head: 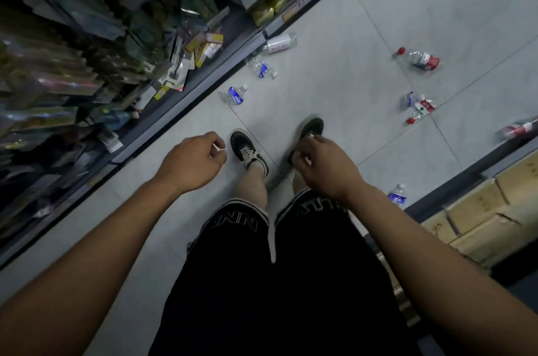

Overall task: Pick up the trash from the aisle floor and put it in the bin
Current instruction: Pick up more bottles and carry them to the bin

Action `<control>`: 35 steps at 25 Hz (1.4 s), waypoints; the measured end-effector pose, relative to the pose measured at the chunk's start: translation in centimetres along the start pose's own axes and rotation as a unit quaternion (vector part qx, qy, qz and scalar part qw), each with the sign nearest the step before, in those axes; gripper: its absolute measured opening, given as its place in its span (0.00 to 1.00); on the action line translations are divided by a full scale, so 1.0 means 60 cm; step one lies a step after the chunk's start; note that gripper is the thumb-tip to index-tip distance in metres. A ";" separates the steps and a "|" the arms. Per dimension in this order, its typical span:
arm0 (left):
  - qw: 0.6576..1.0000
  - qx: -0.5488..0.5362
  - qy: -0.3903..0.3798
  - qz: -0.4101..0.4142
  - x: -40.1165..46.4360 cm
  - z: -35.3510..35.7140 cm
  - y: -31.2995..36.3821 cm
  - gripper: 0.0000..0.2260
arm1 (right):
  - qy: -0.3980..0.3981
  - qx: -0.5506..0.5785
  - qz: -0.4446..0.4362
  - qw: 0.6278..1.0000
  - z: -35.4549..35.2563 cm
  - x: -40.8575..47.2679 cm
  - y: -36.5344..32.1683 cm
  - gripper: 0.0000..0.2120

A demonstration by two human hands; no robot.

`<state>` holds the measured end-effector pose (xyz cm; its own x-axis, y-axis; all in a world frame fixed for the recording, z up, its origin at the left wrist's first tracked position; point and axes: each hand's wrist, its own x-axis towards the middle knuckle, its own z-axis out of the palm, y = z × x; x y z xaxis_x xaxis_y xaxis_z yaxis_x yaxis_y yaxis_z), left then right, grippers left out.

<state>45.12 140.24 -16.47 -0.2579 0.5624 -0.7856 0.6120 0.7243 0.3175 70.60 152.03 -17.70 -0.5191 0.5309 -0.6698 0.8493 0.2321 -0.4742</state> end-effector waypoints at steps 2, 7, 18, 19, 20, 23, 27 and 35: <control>1.000 -0.023 -0.007 -0.017 0.107 0.041 -0.018 0.08 | -0.030 0.007 0.015 0.999 0.055 0.106 0.022 0.21; 0.999 -0.028 0.007 -0.027 0.435 0.222 -0.089 0.14 | -0.071 0.007 0.034 0.997 0.243 0.407 0.097 0.21; 0.973 0.211 0.091 -0.011 0.961 0.441 -0.311 0.47 | 0.060 -0.188 0.012 0.980 0.489 0.954 0.291 0.48; 0.973 0.216 0.085 -0.016 0.984 0.455 -0.321 0.47 | 0.070 -0.225 0.004 0.972 0.498 0.988 0.306 0.48; 0.973 0.215 0.082 -0.022 0.997 0.468 -0.329 0.46 | 0.080 -0.258 -0.005 0.963 0.506 1.011 0.317 0.46; 0.970 0.224 0.093 -0.032 0.978 0.507 -0.331 0.39 | 0.076 -0.322 -0.019 0.944 0.530 1.014 0.336 0.32; 0.975 0.208 0.065 -0.051 0.873 0.549 -0.299 0.34 | -0.034 -0.308 0.003 0.951 0.537 0.892 0.371 0.27; 0.998 0.034 0.027 -0.046 0.570 0.439 -0.155 0.37 | -0.070 -0.116 0.109 0.985 0.331 0.518 0.318 0.21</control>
<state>50.29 142.22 -60.25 -0.3531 0.5171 -0.7797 0.6335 0.7454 0.2075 68.77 156.77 -58.90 -0.3162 0.4743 -0.8216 0.9327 0.3136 -0.1779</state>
